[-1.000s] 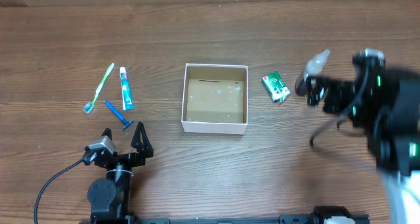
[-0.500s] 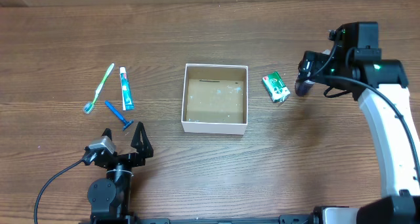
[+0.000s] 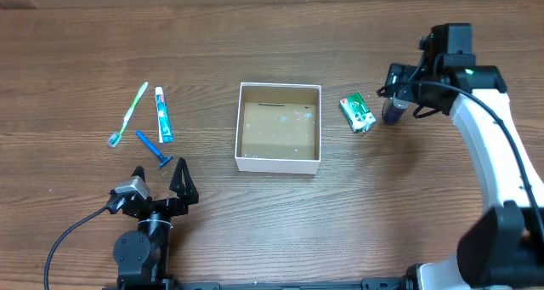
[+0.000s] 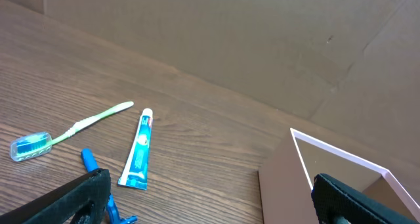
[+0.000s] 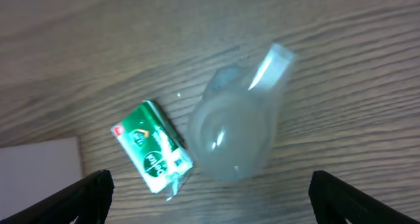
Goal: Pack container
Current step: 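Reach right gripper to the clear foam soap bottle and grasp it, then lift the soap bottle and carry it over the white box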
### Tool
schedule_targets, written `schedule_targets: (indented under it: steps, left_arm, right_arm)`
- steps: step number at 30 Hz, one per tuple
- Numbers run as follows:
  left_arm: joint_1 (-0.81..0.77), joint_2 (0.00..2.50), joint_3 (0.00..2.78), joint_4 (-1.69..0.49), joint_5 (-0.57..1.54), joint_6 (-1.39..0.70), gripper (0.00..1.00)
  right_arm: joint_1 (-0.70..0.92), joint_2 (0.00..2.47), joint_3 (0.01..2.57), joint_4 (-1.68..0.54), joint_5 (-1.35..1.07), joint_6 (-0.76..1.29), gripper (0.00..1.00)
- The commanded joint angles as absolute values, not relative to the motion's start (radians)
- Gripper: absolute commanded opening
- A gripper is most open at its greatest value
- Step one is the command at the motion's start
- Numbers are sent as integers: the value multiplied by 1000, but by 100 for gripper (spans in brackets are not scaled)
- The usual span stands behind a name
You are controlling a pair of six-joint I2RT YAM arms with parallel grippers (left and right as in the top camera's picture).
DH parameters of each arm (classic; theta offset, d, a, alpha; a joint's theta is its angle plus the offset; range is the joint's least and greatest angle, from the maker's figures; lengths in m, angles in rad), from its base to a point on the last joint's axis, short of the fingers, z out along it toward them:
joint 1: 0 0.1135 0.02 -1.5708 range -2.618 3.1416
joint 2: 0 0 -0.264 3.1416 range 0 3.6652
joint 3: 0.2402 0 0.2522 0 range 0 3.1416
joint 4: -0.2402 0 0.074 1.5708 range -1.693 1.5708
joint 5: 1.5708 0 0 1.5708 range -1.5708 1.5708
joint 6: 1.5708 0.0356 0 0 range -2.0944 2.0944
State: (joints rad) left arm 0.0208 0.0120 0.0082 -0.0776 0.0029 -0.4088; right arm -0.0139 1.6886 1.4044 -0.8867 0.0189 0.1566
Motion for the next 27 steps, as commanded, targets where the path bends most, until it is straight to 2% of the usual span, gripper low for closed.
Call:
schedule_targets:
  steps: [1, 8, 21, 24, 27]
  left_arm:
    - [28, 5, 5, -78, -3, -385, 100]
    - [28, 5, 5, -78, -3, -385, 100]
    - [28, 4, 5, -78, -3, -385, 100]
    - [28, 4, 5, -78, -3, -385, 100]
    - [28, 5, 5, -78, -3, -385, 100]
  right_arm:
    - [-23, 1750, 1426, -865, 34, 161, 94]
    - [-24, 1809, 1426, -808, 61, 162, 93]
    - [-24, 1877, 1419, -718, 78, 184, 81]
    - [-24, 1895, 1419, -709, 78, 184, 77]
    - [-24, 1898, 1419, -705, 83, 183, 66]
